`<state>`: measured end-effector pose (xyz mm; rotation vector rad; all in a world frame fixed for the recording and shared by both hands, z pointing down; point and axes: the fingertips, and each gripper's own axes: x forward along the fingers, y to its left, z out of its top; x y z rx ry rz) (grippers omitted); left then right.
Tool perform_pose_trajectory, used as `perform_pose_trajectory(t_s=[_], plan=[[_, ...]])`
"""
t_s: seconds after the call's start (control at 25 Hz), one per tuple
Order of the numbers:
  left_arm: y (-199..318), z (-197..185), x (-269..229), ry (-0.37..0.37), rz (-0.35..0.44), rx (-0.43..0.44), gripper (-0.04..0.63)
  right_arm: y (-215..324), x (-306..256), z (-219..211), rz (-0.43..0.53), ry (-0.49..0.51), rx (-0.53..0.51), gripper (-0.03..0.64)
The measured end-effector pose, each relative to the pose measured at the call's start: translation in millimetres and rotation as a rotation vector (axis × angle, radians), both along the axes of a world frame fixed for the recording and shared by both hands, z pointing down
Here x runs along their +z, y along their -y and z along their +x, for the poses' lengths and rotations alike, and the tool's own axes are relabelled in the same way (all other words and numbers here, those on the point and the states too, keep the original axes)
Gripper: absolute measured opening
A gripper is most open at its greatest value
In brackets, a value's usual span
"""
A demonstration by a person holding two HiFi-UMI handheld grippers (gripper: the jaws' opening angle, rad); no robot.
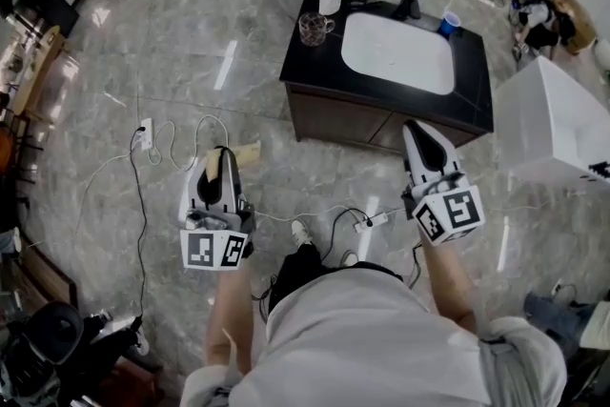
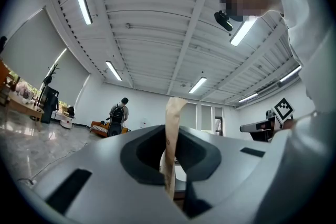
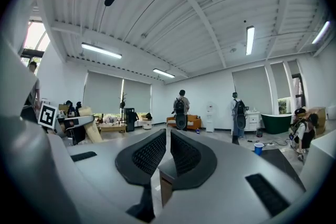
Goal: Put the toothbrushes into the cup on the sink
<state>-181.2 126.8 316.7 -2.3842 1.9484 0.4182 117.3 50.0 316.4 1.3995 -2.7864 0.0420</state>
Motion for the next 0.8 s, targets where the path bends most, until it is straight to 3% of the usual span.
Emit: perform_pose_trajectory(t_s=[0.8], plan=[[61.5,-52.7,24.4,-0.056,-0.03,0.084,0.029,37.4,-9.7,-56.7,-0.004,-0.025,0.061,0.051]])
